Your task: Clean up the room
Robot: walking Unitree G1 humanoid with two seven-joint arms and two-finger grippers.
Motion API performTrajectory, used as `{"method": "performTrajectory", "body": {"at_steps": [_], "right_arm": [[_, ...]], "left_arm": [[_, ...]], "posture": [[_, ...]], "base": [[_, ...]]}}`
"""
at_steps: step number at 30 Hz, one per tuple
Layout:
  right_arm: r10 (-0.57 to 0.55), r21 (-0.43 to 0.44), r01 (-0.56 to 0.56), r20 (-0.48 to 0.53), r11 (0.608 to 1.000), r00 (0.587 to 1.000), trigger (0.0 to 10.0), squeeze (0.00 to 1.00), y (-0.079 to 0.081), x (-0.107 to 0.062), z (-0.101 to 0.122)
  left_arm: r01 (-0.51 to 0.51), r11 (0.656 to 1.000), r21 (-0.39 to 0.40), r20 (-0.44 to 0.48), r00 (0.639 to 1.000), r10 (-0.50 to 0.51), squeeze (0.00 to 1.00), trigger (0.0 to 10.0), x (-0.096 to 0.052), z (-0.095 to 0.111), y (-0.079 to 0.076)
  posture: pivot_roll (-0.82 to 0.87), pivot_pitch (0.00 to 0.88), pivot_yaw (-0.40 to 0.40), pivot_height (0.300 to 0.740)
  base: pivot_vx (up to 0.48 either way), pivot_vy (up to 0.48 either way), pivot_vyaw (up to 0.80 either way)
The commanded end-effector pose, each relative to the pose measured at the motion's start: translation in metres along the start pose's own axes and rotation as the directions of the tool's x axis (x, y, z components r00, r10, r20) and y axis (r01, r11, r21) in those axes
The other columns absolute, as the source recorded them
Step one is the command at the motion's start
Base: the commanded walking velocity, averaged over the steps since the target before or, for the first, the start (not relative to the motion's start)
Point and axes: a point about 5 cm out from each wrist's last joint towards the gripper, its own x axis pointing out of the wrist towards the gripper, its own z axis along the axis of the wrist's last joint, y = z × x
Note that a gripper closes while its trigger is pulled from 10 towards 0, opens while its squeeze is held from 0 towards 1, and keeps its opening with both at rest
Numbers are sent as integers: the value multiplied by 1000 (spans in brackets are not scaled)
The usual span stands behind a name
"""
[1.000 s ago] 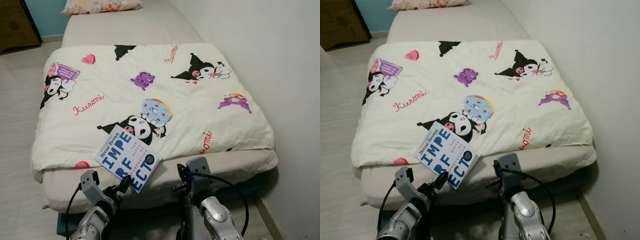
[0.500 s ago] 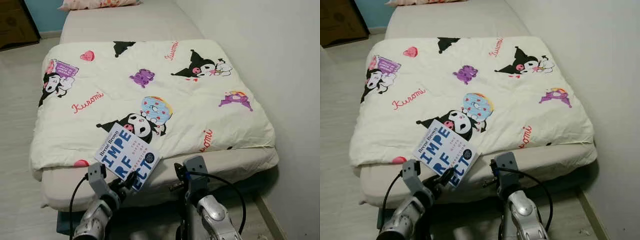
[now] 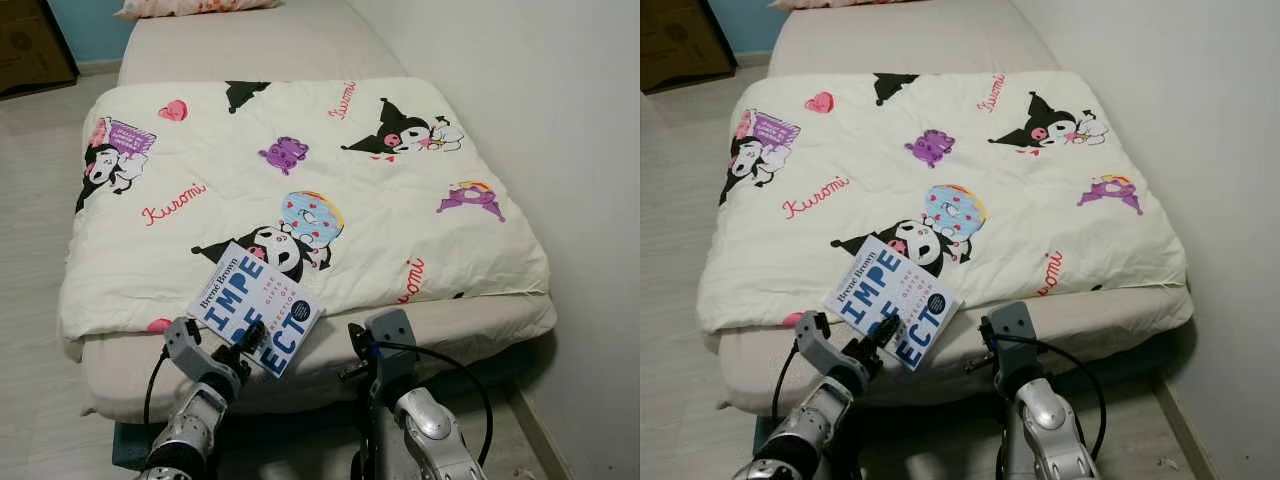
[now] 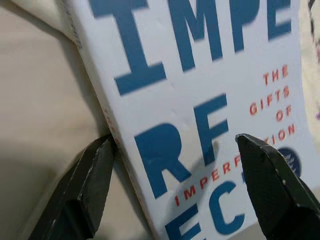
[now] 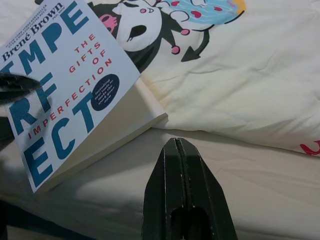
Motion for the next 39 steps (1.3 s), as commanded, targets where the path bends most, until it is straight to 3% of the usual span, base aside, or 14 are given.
{"method": "performTrajectory", "body": {"at_steps": [1,2,3,7,8,9,24,30,34,35,36,39], "right_arm": [[6,4,-6,-32,1000,999,10000,0,3,-5,-7],[6,3,-6,-33,1000,999,10000,0,4,-5,-7],[6,2,-6,-33,1000,999,10000,0,4,-5,-7],[7,2,-6,-34,1000,999,10000,0,4,-5,-7],[6,1,-6,-35,1000,999,10000,0,5,-5,-7],[6,1,-6,-35,1000,999,10000,0,5,-4,-7],[6,-4,-6,-33,1000,999,10000,0,5,-1,-5],[0,-8,0,-31,1000,1000,10000,0,4,-1,-4],[-5,-9,5,-29,1000,1000,10000,0,2,-1,-4],[-8,-10,7,-28,1000,1000,10000,0,2,-1,-4],[-8,-10,7,-28,1000,1000,10000,0,2,-1,-4],[-9,-13,9,-25,1000,1000,10000,0,1,0,-3]], "left_arm": [[-26,999,-44,-4,1000,26,0,10000,-4,-2,8],[-5,998,-68,6,1000,5,0,5373,-3,-1,6],[18,997,-69,2,1000,-18,0,3725,-2,-2,4],[39,997,-66,-6,999,-40,0,3725,-2,-3,2],[55,996,-69,-10,998,-56,0,1020,-2,-3,1],[72,995,-70,-19,997,-74,0,0,-2,-4,0],[101,994,-48,-5,995,-101,0,0,-2,1,0],[222,973,-60,28,975,-221,0,0,6,8,-20],[342,934,-99,60,939,-338,0,0,11,14,-39],[401,908,-120,79,916,-394,0,0,13,18,-48],[401,908,-120,79,916,-394,0,0,13,18,-48],[530,834,-154,103,848,-520,0,0,16,26,-70]], "posture": [[-167,344,-17,566],[-167,343,-17,566],[-168,340,-16,566],[-168,340,-16,566],[-167,341,-17,566],[-167,341,-17,566],[-158,336,-19,566],[-156,335,-18,566],[-157,333,-17,566],[-156,333,-17,566],[-156,333,-17,566],[-158,333,-17,566]], "base": [[0,0,0],[0,0,0],[0,0,0],[0,0,0],[0,0,0],[0,0,0],[0,0,0],[0,0,0],[0,0,0],[0,0,0],[0,0,0],[0,0,0]]}}
